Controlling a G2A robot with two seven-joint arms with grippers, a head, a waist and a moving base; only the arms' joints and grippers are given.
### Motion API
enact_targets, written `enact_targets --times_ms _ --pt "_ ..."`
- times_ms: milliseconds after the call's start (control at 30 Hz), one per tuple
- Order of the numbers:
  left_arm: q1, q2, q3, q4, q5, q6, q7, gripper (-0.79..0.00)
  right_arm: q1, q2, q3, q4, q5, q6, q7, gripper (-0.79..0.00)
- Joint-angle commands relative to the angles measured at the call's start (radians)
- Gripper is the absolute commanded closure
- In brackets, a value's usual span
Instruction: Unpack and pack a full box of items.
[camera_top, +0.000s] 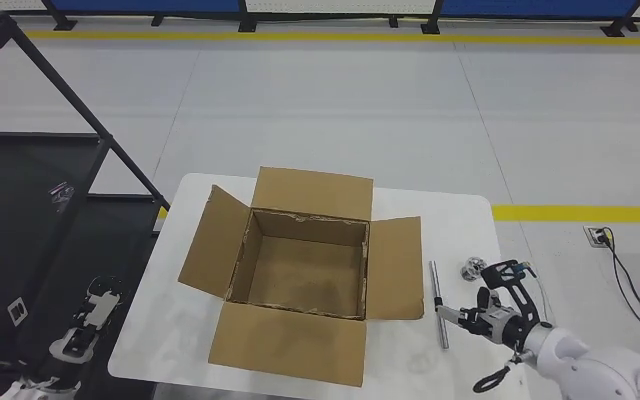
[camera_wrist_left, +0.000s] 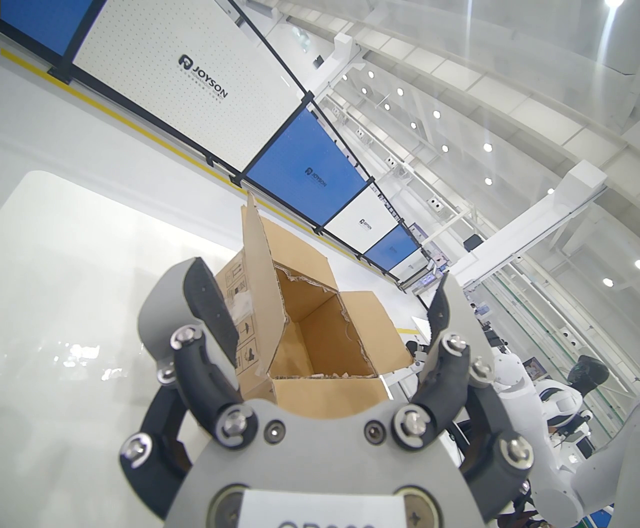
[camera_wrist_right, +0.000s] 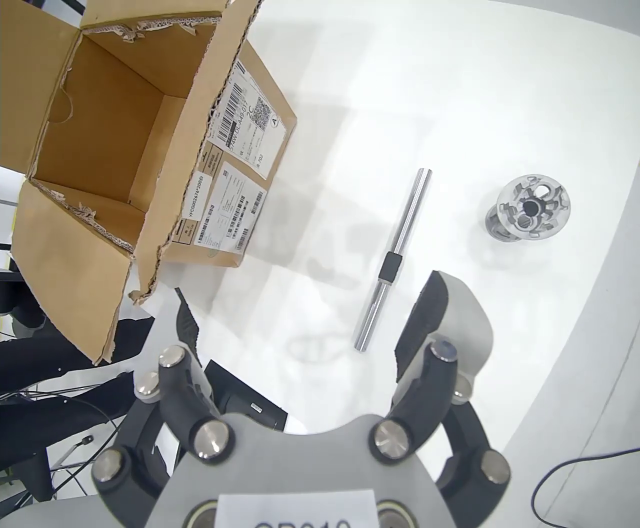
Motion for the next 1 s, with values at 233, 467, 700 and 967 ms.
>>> enact_targets --times_ms 233,467,700,967 --pt "0.0 0.0 0.0 0.0 0.0 0.0 0.0 -0.785 -0.002 0.004 -0.09 -0.02 -0.293 0.16 0.009 -0.785" --pt "0.0 0.0 0.0 0.0 0.0 0.0 0.0 -0.785 0.114 0.0 -0.213 0.163 -0.421 0.28 0.04 -0.785" --pt "0.0 0.0 0.0 0.0 0.0 0.0 0.0 -0.785 0.272 -0.008 -0.321 0.387 -0.446 0.32 0.051 -0.727" --pt "0.0 0.0 0.0 0.0 0.0 0.0 0.0 -0.785 0.339 -0.012 -0.367 0.475 -0.454 0.345 0.088 -0.299"
